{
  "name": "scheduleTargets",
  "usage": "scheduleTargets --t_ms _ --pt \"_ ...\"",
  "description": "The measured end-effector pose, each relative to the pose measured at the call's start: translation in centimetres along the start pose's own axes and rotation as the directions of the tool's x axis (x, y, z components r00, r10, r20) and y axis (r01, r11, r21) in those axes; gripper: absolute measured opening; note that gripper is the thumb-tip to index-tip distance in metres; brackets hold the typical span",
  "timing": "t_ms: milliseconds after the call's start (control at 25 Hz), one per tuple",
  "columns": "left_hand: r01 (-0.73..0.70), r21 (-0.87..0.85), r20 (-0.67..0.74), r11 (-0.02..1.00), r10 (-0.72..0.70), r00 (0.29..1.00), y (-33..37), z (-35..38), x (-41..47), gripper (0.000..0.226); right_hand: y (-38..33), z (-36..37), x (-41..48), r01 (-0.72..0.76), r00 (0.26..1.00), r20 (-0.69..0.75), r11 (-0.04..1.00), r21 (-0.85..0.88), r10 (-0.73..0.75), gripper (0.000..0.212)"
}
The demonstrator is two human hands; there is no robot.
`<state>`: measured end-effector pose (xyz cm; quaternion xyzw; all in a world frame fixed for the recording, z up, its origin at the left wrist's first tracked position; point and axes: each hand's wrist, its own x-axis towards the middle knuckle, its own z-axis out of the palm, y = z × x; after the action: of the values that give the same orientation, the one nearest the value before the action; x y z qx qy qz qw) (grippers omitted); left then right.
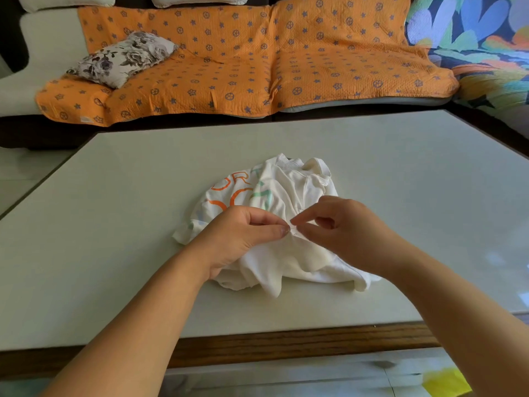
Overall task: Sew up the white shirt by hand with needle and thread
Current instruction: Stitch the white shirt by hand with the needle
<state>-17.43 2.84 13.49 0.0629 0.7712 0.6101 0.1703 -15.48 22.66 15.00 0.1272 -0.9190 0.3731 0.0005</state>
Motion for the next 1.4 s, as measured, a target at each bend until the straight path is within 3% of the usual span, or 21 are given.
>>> scheduleTargets --t_ms 120,600,760,880,1000,1120,1240,1400 --pt "-0.004 0.001 0.011 1.0 0.004 1.0 0.1 0.0 0.0 0.009 0.5 0.7 0.2 -0.009 0.999 -0.034 1.0 0.012 0.01 0.008" --pt "0.024 0.001 -0.013 1.0 -0.024 1.0 0.1 0.2 0.0 0.007 0.6 0.0 0.4 0.04 0.974 -0.221 0.998 -0.051 -0.051 0.014" --pt "0.025 0.005 -0.015 1.0 -0.025 1.0 0.1 0.1 0.0 0.007 0.4 0.0 0.2 0.051 0.979 -0.196 0.998 -0.043 -0.059 0.016" --pt "0.011 0.019 -0.017 1.0 -0.01 1.0 0.1 0.1 -0.1 0.008 0.4 -0.2 0.4 -0.04 0.991 -0.131 0.996 -0.084 0.029 0.023" --pt "-0.005 0.019 -0.016 1.0 0.006 1.0 0.1 0.1 -0.1 0.007 0.3 -0.2 0.0 -0.109 0.993 -0.052 0.994 0.012 0.11 0.038" --pt "-0.024 0.033 -0.018 0.999 0.025 1.0 0.3 0.1 -0.3 0.007 -0.8 0.5 -0.8 -0.068 0.997 0.041 0.997 0.045 0.066 0.019" --pt "-0.026 0.038 -0.017 0.999 0.026 1.0 0.4 0.2 -0.4 0.007 -0.4 1.1 -0.6 -0.012 0.999 -0.038 1.0 0.014 0.013 0.009" --pt "-0.032 0.1 -0.053 0.994 0.037 0.998 0.7 0.3 -0.5 0.012 0.4 1.3 -0.5 0.062 0.987 -0.146 0.998 -0.025 -0.065 0.01"
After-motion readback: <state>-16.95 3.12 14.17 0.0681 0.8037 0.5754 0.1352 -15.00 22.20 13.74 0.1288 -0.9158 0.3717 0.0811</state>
